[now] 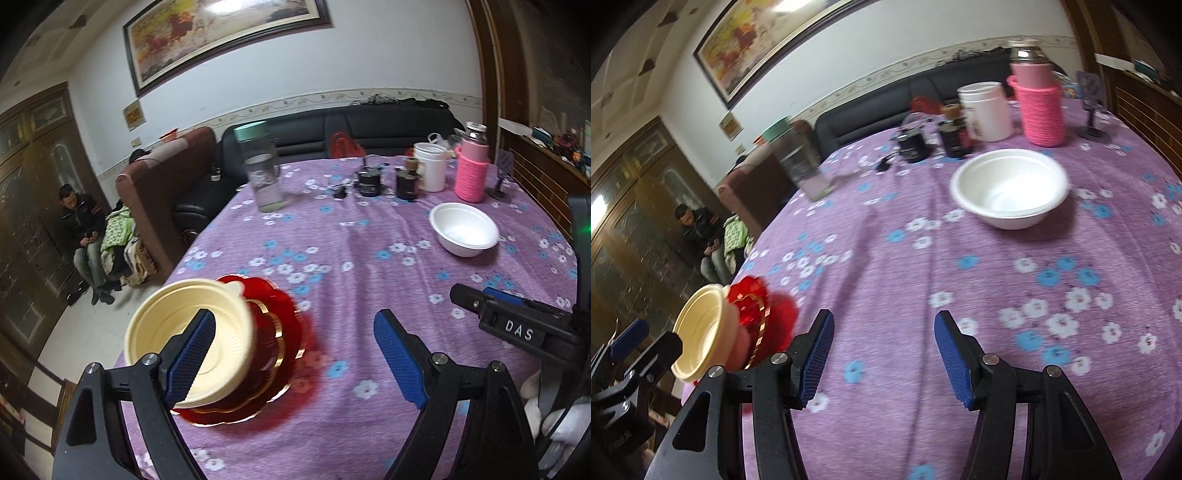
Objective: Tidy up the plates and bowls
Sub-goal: 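Open both tools and withdraw from the beige bowl, then move both tools to the small white paper bowl and grasp its rim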
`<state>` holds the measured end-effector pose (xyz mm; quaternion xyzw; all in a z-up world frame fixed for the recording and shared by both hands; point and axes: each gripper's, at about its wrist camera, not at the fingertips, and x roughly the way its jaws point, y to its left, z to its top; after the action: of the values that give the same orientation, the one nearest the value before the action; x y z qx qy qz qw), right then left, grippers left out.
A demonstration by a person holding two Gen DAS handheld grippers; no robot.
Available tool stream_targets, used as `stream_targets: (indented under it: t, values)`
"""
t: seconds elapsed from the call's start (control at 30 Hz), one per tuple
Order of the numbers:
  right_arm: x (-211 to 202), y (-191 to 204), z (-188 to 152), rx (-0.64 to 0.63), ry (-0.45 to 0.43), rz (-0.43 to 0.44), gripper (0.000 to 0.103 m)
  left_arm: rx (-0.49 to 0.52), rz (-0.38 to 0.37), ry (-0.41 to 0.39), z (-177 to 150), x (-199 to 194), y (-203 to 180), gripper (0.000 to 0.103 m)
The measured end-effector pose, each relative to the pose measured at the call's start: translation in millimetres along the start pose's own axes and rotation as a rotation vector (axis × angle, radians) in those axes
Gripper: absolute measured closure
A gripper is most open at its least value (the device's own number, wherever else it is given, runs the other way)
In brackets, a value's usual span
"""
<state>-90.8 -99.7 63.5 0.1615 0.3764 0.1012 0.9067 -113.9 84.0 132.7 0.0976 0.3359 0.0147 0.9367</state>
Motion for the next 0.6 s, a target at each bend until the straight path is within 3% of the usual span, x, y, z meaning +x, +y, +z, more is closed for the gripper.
stream_targets:
  t: [0.33, 0.6]
  values:
    - [-6, -63, 15, 0.11, -0.021, -0.058, 0.042, 0.056, -0.096, 0.031, 13, 20, -48, 0.016]
    - [-5, -107, 40, 0.203, -0.073, -0.116, 0.042, 0.038, -0.177, 0.089, 33, 50, -72, 0.016]
